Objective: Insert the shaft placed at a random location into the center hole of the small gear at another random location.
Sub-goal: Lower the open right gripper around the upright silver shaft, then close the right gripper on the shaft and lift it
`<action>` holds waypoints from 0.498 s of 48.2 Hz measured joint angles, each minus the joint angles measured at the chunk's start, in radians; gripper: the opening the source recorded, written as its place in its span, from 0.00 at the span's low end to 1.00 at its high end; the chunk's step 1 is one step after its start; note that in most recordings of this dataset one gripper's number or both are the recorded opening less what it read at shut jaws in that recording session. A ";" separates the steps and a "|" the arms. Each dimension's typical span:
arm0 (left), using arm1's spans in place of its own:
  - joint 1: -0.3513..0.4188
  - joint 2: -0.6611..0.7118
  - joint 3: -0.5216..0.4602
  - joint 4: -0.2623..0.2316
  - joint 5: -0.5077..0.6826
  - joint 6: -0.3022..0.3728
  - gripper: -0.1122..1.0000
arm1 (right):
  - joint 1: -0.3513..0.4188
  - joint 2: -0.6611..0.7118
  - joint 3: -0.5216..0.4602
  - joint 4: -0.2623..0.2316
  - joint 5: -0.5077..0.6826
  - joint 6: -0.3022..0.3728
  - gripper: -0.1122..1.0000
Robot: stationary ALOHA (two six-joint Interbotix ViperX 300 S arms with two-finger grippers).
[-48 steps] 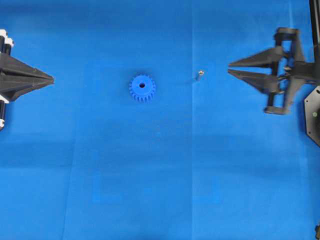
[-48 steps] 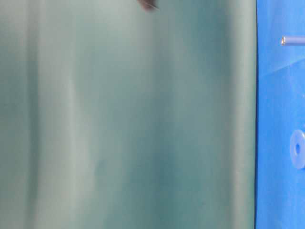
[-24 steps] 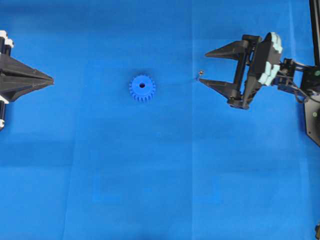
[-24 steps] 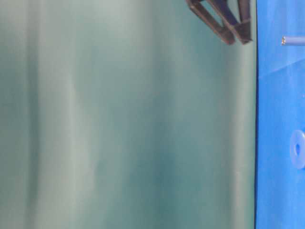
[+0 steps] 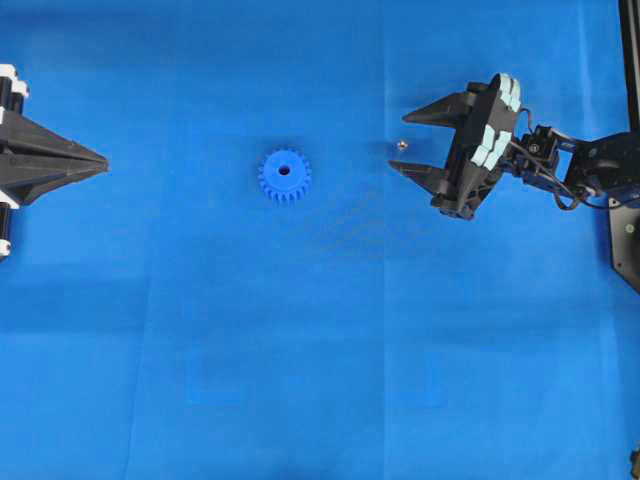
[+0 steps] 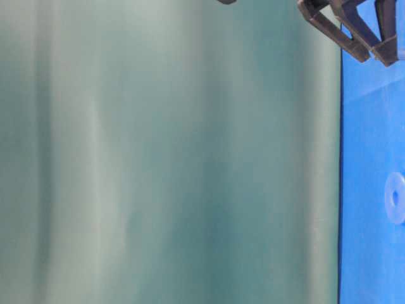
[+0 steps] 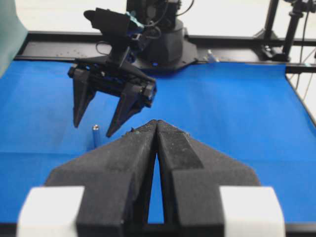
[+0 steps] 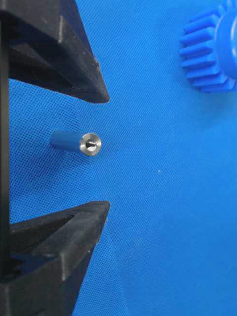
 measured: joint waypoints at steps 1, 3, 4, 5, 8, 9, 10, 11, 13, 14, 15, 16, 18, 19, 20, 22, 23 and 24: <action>0.000 0.000 0.000 0.000 0.002 0.000 0.10 | 0.000 0.002 0.000 0.000 0.000 0.000 0.70; 0.000 0.000 0.002 0.002 0.003 0.000 0.10 | 0.000 0.000 0.000 0.000 -0.002 0.000 0.70; 0.000 0.000 0.002 0.000 0.005 0.000 0.10 | 0.002 0.002 0.000 0.000 -0.002 0.000 0.70; 0.000 0.000 0.002 0.000 0.005 0.000 0.10 | 0.002 0.002 0.000 0.000 -0.002 0.000 0.70; 0.000 0.000 0.002 0.000 0.008 0.000 0.10 | 0.000 0.000 0.000 0.000 -0.002 0.000 0.68; 0.000 0.000 0.002 0.000 0.008 0.000 0.10 | 0.002 0.002 0.000 0.000 0.000 0.000 0.65; 0.000 0.000 0.002 0.000 0.008 0.000 0.10 | 0.002 0.002 0.000 0.000 -0.002 0.000 0.63; 0.000 0.000 0.002 0.000 0.009 0.002 0.10 | 0.003 0.002 0.000 0.000 -0.002 0.000 0.60; 0.000 0.000 0.000 0.002 0.009 0.002 0.10 | 0.008 0.002 0.000 0.000 -0.002 0.000 0.52; 0.000 0.000 0.002 0.000 0.009 0.000 0.10 | 0.009 0.002 0.000 0.000 -0.002 0.000 0.47; 0.000 0.000 0.002 0.002 0.009 0.000 0.10 | 0.012 0.002 0.000 0.000 -0.002 0.000 0.43; 0.000 0.000 0.002 0.000 0.009 0.000 0.10 | 0.014 0.000 0.000 0.000 -0.003 0.000 0.39; 0.000 0.000 0.002 0.002 0.009 0.000 0.10 | 0.017 0.002 0.000 0.000 -0.005 0.000 0.30; 0.000 0.000 0.000 0.000 0.009 0.000 0.10 | 0.018 0.002 0.000 0.000 -0.006 0.000 0.26; 0.000 0.000 0.002 0.000 0.009 0.000 0.10 | 0.020 0.000 0.002 0.000 -0.006 0.000 0.22; 0.000 0.000 0.002 0.000 0.009 0.000 0.10 | 0.020 0.002 0.002 0.000 -0.008 0.000 0.16; 0.000 0.000 0.002 0.002 0.008 -0.002 0.10 | 0.020 0.002 0.002 0.000 -0.009 0.000 0.14; 0.000 0.000 0.002 0.002 0.009 -0.005 0.10 | 0.018 0.002 0.002 0.002 -0.009 0.000 0.13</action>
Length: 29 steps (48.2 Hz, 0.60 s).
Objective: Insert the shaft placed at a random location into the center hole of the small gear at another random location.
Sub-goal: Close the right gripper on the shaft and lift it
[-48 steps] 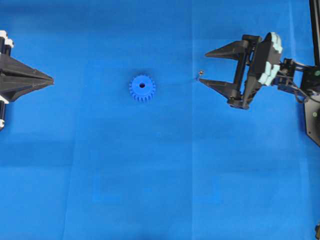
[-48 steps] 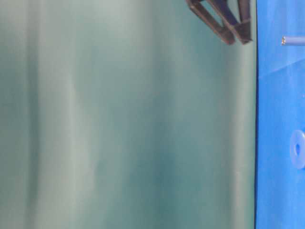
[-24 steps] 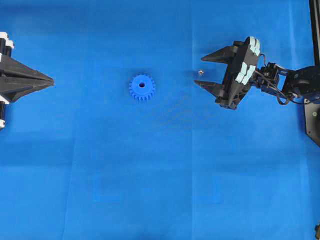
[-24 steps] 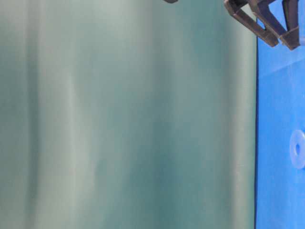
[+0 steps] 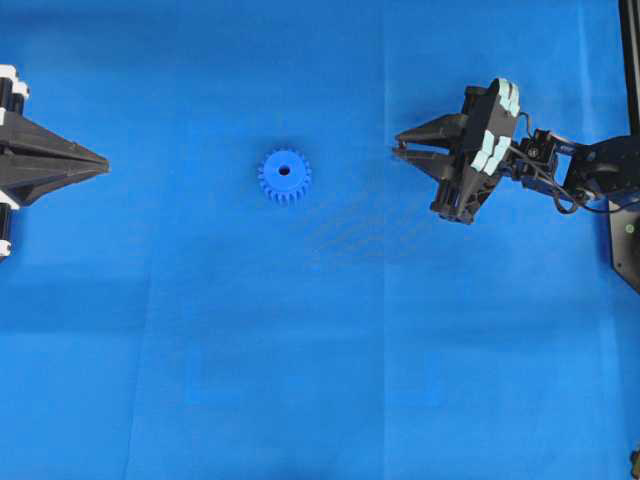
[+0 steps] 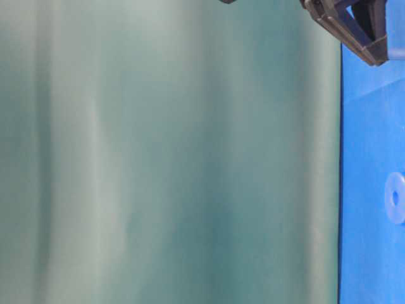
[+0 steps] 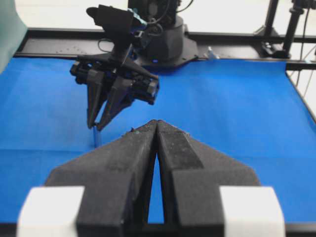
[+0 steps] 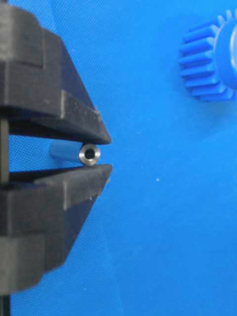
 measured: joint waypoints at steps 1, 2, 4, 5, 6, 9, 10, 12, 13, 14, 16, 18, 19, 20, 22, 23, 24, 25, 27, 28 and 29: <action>0.000 0.000 0.000 0.000 0.000 0.000 0.10 | 0.000 0.000 0.000 -0.002 0.000 0.000 0.13; 0.000 0.000 0.000 -0.002 0.000 -0.002 0.10 | 0.000 0.000 0.000 -0.002 0.002 0.000 0.13; 0.000 0.000 0.000 -0.002 0.000 -0.006 0.10 | 0.000 0.000 0.000 -0.002 0.000 0.000 0.13; 0.000 0.000 0.000 -0.002 0.000 -0.008 0.10 | 0.002 0.000 0.000 0.000 0.000 0.000 0.13; 0.000 0.000 0.000 0.000 0.002 -0.011 0.10 | 0.000 -0.002 0.000 -0.002 0.000 0.000 0.13; 0.000 0.000 0.000 -0.002 0.005 -0.017 0.10 | 0.002 0.000 0.000 -0.002 0.002 0.000 0.13; 0.000 0.000 0.000 -0.002 0.008 -0.017 0.10 | 0.000 0.000 0.000 -0.002 0.002 0.000 0.13; 0.000 0.000 0.000 -0.002 0.009 -0.017 0.10 | 0.000 0.000 0.000 -0.002 0.000 0.000 0.13; 0.000 0.000 0.000 -0.002 0.011 -0.017 0.10 | 0.000 0.000 0.000 0.000 0.000 0.000 0.13; 0.000 0.000 -0.002 -0.002 0.011 -0.017 0.10 | 0.000 0.000 0.000 0.000 0.000 0.000 0.13; 0.000 0.000 0.000 -0.002 0.014 -0.017 0.10 | 0.000 0.000 0.000 -0.002 0.002 0.000 0.13; 0.000 0.000 0.000 -0.002 0.014 -0.017 0.10 | 0.002 -0.002 0.000 -0.002 0.003 0.002 0.13; 0.000 0.000 0.000 0.000 0.014 -0.017 0.10 | 0.002 0.000 0.000 -0.002 0.005 0.002 0.13; 0.000 0.000 0.000 0.000 0.014 -0.017 0.10 | 0.002 -0.003 0.000 0.000 0.006 0.002 0.13; 0.000 0.000 -0.002 -0.002 0.014 -0.017 0.10 | 0.000 -0.011 0.000 -0.002 0.017 0.002 0.13; 0.000 0.000 0.000 0.000 0.014 -0.017 0.10 | 0.000 -0.018 0.000 -0.002 0.023 0.002 0.13; 0.000 0.000 0.000 0.000 0.014 -0.017 0.10 | 0.000 -0.026 0.000 -0.002 0.032 0.002 0.13; 0.000 0.000 0.000 0.000 0.014 -0.017 0.10 | 0.002 -0.035 0.000 -0.002 0.040 0.002 0.13; 0.000 0.000 0.000 -0.002 0.014 -0.017 0.10 | 0.000 -0.057 0.000 -0.002 0.060 0.002 0.13; 0.000 0.000 0.000 -0.002 0.014 -0.017 0.10 | 0.000 -0.067 0.000 -0.002 0.067 0.002 0.13; 0.000 0.000 0.000 0.000 0.014 -0.017 0.10 | 0.000 -0.084 -0.002 0.000 0.081 0.002 0.13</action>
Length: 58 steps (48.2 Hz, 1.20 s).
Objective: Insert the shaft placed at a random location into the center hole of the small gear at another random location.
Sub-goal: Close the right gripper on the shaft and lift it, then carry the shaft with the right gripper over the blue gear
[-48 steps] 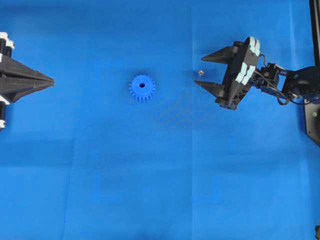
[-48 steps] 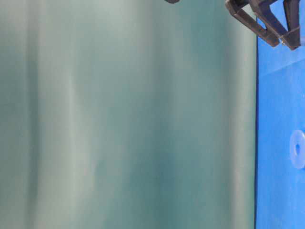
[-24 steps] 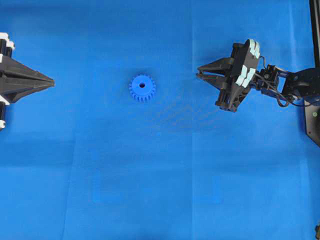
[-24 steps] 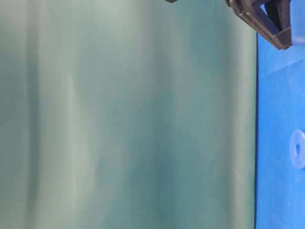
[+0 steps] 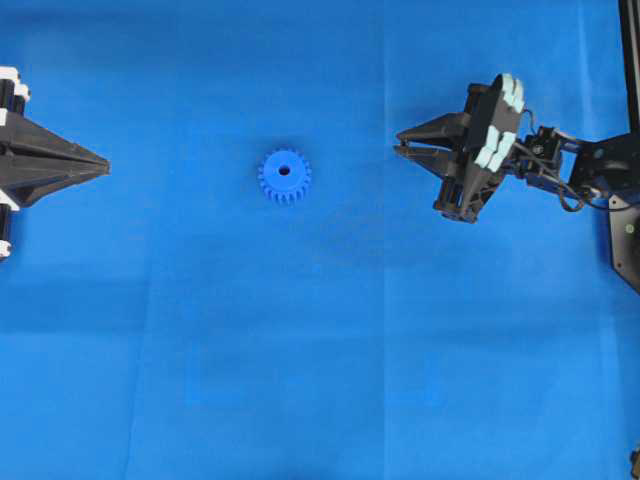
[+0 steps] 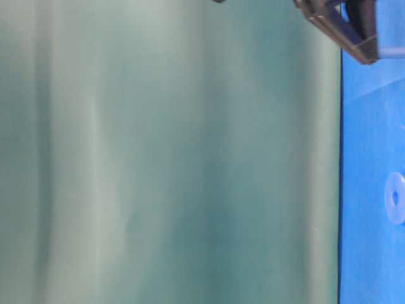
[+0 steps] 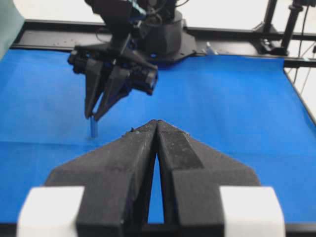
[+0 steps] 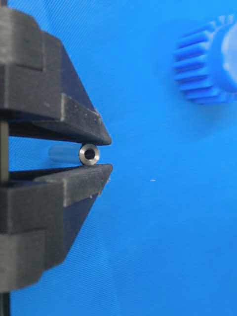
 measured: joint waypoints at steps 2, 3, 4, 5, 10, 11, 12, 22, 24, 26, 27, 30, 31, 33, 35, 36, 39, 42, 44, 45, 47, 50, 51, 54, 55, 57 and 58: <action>0.000 0.000 0.000 -0.002 0.000 -0.002 0.10 | 0.002 -0.031 0.000 -0.002 0.025 -0.002 0.13; 0.000 0.000 0.000 -0.002 0.000 0.000 0.10 | 0.000 -0.046 -0.002 -0.002 0.040 -0.005 0.13; 0.000 0.000 0.000 -0.002 0.000 0.000 0.10 | 0.002 -0.063 -0.003 -0.002 0.052 -0.008 0.13; 0.000 0.000 0.000 0.000 0.000 0.000 0.10 | 0.002 -0.080 -0.003 -0.002 0.067 -0.008 0.13; 0.000 0.000 0.002 -0.002 0.000 0.000 0.10 | 0.000 -0.150 -0.008 -0.002 0.123 -0.009 0.13; 0.000 0.000 0.003 -0.002 0.000 -0.002 0.10 | 0.002 -0.160 -0.008 0.000 0.132 -0.009 0.13; 0.000 0.000 0.003 -0.002 0.000 -0.002 0.10 | 0.002 -0.169 -0.008 -0.002 0.143 -0.009 0.13; 0.000 0.000 0.003 0.000 0.000 -0.002 0.10 | 0.002 -0.210 -0.006 -0.002 0.189 -0.009 0.13; 0.000 0.000 0.003 -0.002 0.000 -0.002 0.10 | 0.000 -0.212 -0.008 -0.002 0.192 -0.009 0.13; 0.000 0.000 0.003 -0.002 0.002 0.000 0.10 | 0.002 -0.210 -0.008 -0.002 0.192 -0.008 0.13; 0.000 0.000 0.005 -0.002 0.002 -0.002 0.10 | 0.002 -0.210 -0.006 -0.002 0.192 -0.009 0.13; 0.000 0.000 0.003 -0.002 0.002 -0.002 0.10 | 0.002 -0.210 -0.006 0.000 0.192 -0.009 0.13; 0.000 0.000 0.003 0.000 0.002 -0.002 0.10 | 0.002 -0.210 -0.008 -0.002 0.192 -0.009 0.13; 0.000 0.000 0.003 -0.002 0.000 -0.002 0.10 | 0.002 -0.210 -0.008 -0.002 0.192 -0.009 0.13; 0.000 0.000 0.003 -0.002 0.002 0.000 0.10 | 0.002 -0.210 -0.009 -0.002 0.192 -0.009 0.13; 0.000 0.000 0.005 -0.002 0.002 -0.002 0.10 | 0.002 -0.209 -0.011 -0.002 0.192 -0.009 0.13; 0.000 0.000 0.005 -0.002 0.002 -0.002 0.10 | 0.005 -0.204 -0.018 -0.002 0.192 -0.009 0.13; 0.000 0.000 0.003 -0.002 0.000 -0.002 0.10 | 0.012 -0.192 -0.029 -0.002 0.192 -0.009 0.13; 0.000 0.000 0.005 -0.002 0.002 -0.002 0.10 | 0.021 -0.181 -0.041 -0.002 0.192 -0.009 0.13; 0.000 0.000 0.005 -0.002 0.002 -0.002 0.10 | 0.025 -0.175 -0.048 -0.002 0.192 -0.009 0.13; 0.000 0.000 0.003 -0.002 0.000 -0.002 0.10 | 0.035 -0.160 -0.064 -0.002 0.192 -0.009 0.13; 0.000 0.000 0.005 -0.002 0.000 -0.002 0.10 | 0.049 -0.135 -0.092 -0.002 0.192 -0.009 0.13; 0.000 0.000 0.003 -0.002 0.000 -0.002 0.10 | 0.052 -0.126 -0.104 -0.002 0.192 -0.009 0.13; 0.000 0.000 0.005 0.000 0.002 0.000 0.10 | 0.063 -0.097 -0.137 -0.002 0.192 -0.009 0.13; 0.000 0.000 0.005 0.000 0.002 -0.002 0.10 | 0.066 -0.087 -0.147 -0.002 0.193 -0.009 0.13; 0.000 0.000 0.005 -0.002 0.002 -0.002 0.10 | 0.071 -0.066 -0.173 -0.003 0.195 -0.009 0.13; 0.000 0.000 0.005 -0.002 0.002 -0.002 0.10 | 0.072 -0.055 -0.187 -0.003 0.196 -0.011 0.13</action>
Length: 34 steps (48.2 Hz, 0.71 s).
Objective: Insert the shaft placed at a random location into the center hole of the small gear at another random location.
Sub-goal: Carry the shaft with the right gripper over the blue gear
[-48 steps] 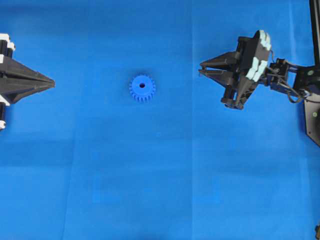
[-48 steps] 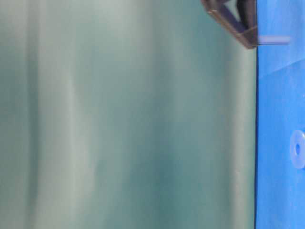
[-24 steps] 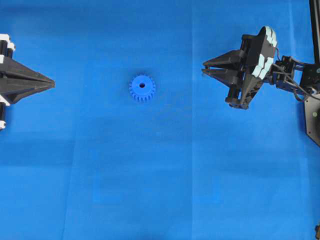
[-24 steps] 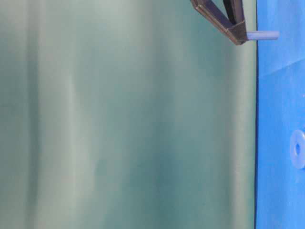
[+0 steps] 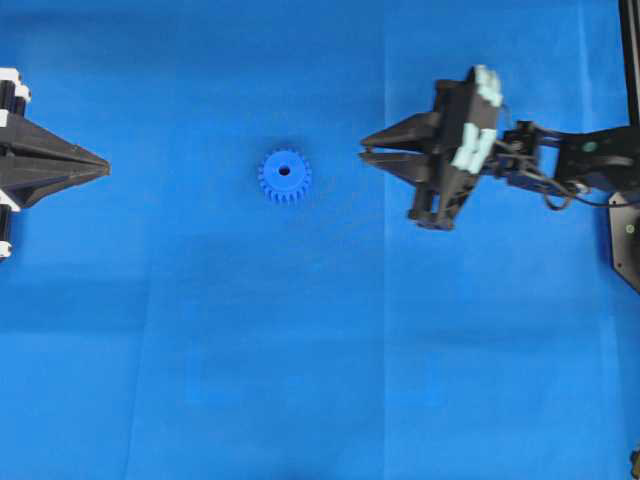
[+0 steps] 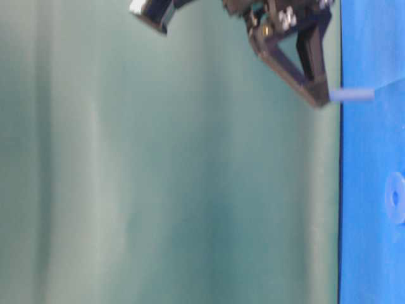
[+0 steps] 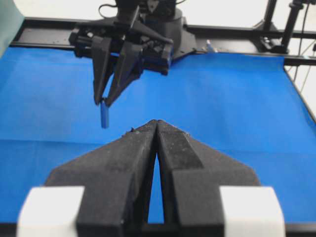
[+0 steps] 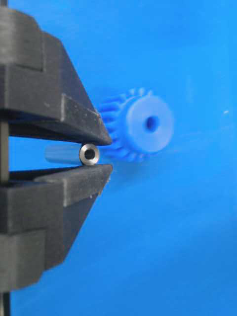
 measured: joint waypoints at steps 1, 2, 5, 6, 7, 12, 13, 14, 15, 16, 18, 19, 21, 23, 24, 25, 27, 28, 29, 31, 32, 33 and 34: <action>0.000 0.000 0.000 0.000 -0.002 0.000 0.10 | 0.003 0.011 -0.012 -0.002 0.000 0.000 0.13; 0.000 0.000 -0.002 0.000 0.000 0.000 0.10 | 0.005 0.020 -0.026 -0.002 0.003 0.000 0.13; 0.000 0.000 0.000 0.000 0.000 0.000 0.10 | 0.009 0.046 -0.064 -0.003 0.011 -0.002 0.13; 0.000 0.000 0.000 0.000 0.000 0.000 0.10 | 0.012 0.055 -0.078 -0.006 0.014 -0.002 0.13; 0.000 0.000 0.000 0.000 0.000 0.000 0.10 | 0.015 0.064 -0.091 -0.008 0.017 -0.002 0.13; 0.000 -0.002 0.000 0.000 -0.002 0.000 0.10 | 0.028 0.106 -0.152 -0.012 0.035 -0.003 0.13; 0.000 -0.002 0.000 0.000 0.000 0.000 0.10 | 0.031 0.112 -0.161 -0.012 0.040 -0.003 0.13; 0.000 -0.002 0.000 0.000 0.000 0.000 0.10 | 0.032 0.118 -0.170 -0.014 0.044 -0.003 0.13; 0.000 -0.002 0.000 0.000 0.000 0.000 0.10 | 0.034 0.123 -0.179 -0.014 0.046 -0.003 0.13; 0.000 -0.002 0.000 0.000 0.000 0.000 0.10 | 0.037 0.129 -0.190 -0.014 0.051 -0.005 0.13; 0.000 -0.002 0.000 0.000 0.000 0.000 0.10 | 0.040 0.141 -0.210 -0.014 0.058 -0.006 0.13; 0.000 -0.002 0.000 0.000 0.000 0.000 0.10 | 0.041 0.146 -0.218 -0.014 0.061 -0.008 0.13; 0.000 -0.002 0.000 0.000 0.000 0.000 0.10 | 0.044 0.155 -0.233 -0.015 0.069 -0.011 0.13; 0.000 -0.002 0.000 0.000 0.000 0.000 0.10 | 0.048 0.166 -0.249 -0.015 0.075 -0.015 0.13; 0.000 -0.002 0.000 0.000 -0.002 0.000 0.10 | 0.049 0.170 -0.256 -0.015 0.077 -0.017 0.13; 0.000 -0.002 0.000 0.000 -0.002 -0.002 0.10 | 0.051 0.175 -0.262 -0.015 0.078 -0.017 0.13; 0.000 -0.002 0.000 0.000 0.000 0.000 0.10 | 0.052 0.183 -0.273 -0.015 0.081 -0.020 0.13; 0.000 -0.002 0.000 0.002 0.000 0.000 0.10 | 0.054 0.186 -0.278 -0.017 0.081 -0.021 0.13; 0.000 -0.002 0.000 0.000 0.000 0.000 0.10 | 0.054 0.187 -0.282 -0.015 0.081 -0.021 0.13; 0.000 -0.002 0.000 0.000 0.000 -0.002 0.10 | 0.055 0.193 -0.288 -0.015 0.081 -0.026 0.13; 0.000 0.000 0.000 0.002 0.000 0.000 0.10 | 0.054 0.195 -0.293 -0.015 0.083 -0.026 0.13; 0.000 -0.002 0.000 0.000 -0.002 0.000 0.10 | 0.055 0.196 -0.296 -0.015 0.083 -0.026 0.13; 0.000 -0.002 0.000 0.002 0.000 0.000 0.10 | 0.054 0.196 -0.299 -0.015 0.083 -0.028 0.13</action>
